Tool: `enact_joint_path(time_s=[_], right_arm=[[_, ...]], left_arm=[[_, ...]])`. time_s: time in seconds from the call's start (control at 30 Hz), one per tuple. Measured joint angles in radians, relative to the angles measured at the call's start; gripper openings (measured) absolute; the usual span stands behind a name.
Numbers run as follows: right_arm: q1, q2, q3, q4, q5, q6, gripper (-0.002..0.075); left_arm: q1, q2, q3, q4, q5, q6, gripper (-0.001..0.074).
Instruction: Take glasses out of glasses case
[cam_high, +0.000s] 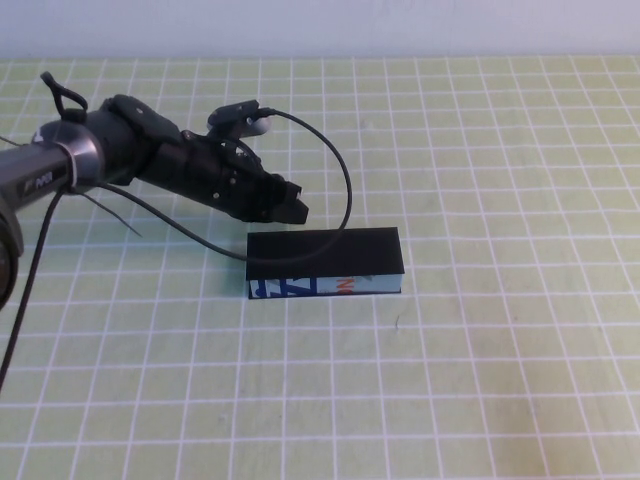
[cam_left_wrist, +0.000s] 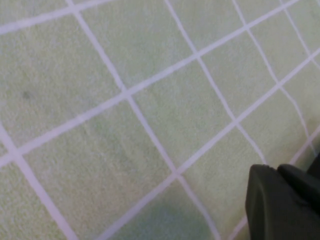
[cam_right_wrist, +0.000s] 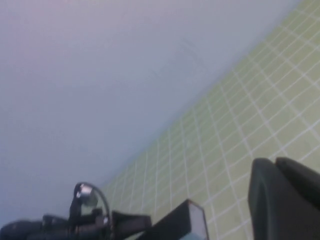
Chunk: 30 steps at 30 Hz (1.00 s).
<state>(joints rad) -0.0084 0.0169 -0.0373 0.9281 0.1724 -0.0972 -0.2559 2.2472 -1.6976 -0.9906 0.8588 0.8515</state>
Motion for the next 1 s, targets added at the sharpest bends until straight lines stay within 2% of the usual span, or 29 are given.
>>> enact_joint_path(time_s=[0.17, 0.37, 0.5, 0.57, 0.67, 0.8, 0.9, 1.0], right_arm=[[0.0, 0.218, -0.213, -0.05, 0.231, -0.09, -0.0018], [0.0, 0.62, -0.521, -0.129, 0.516, -0.274, -0.0018], [0.006, 0.877, -0.704, -0.142, 0.644, -0.402, -0.0018], [0.039, 0.985, -0.794, -0.158, 0.666, -0.432, -0.0018], [0.154, 1.138, -0.908, -0.217, 0.659, -0.443, -0.0018], [0.373, 1.302, -1.04, -0.348, 0.591, -0.47, -0.0018], [0.493, 1.404, -1.112, -0.446, 0.542, -0.565, -0.0018], [0.574, 1.498, -1.161, -0.516, 0.503, -0.687, -0.0017]], left_arm=[[0.0, 0.013, -0.003, 0.031, 0.007, -0.008, -0.0004], [0.0, 0.017, -0.005, 0.052, 0.023, -0.01, -0.0004], [0.0, 0.017, -0.005, 0.058, 0.023, -0.01, -0.0004], [0.0, 0.017, -0.005, 0.058, 0.025, -0.01, -0.0004], [0.0, 0.017, -0.005, 0.06, 0.032, -0.015, -0.0004], [0.0, 0.017, -0.005, 0.063, 0.046, -0.018, -0.0004], [0.0, 0.017, -0.005, 0.066, 0.058, -0.018, -0.0004], [0.0, 0.017, -0.005, 0.069, 0.064, -0.019, -0.0004]])
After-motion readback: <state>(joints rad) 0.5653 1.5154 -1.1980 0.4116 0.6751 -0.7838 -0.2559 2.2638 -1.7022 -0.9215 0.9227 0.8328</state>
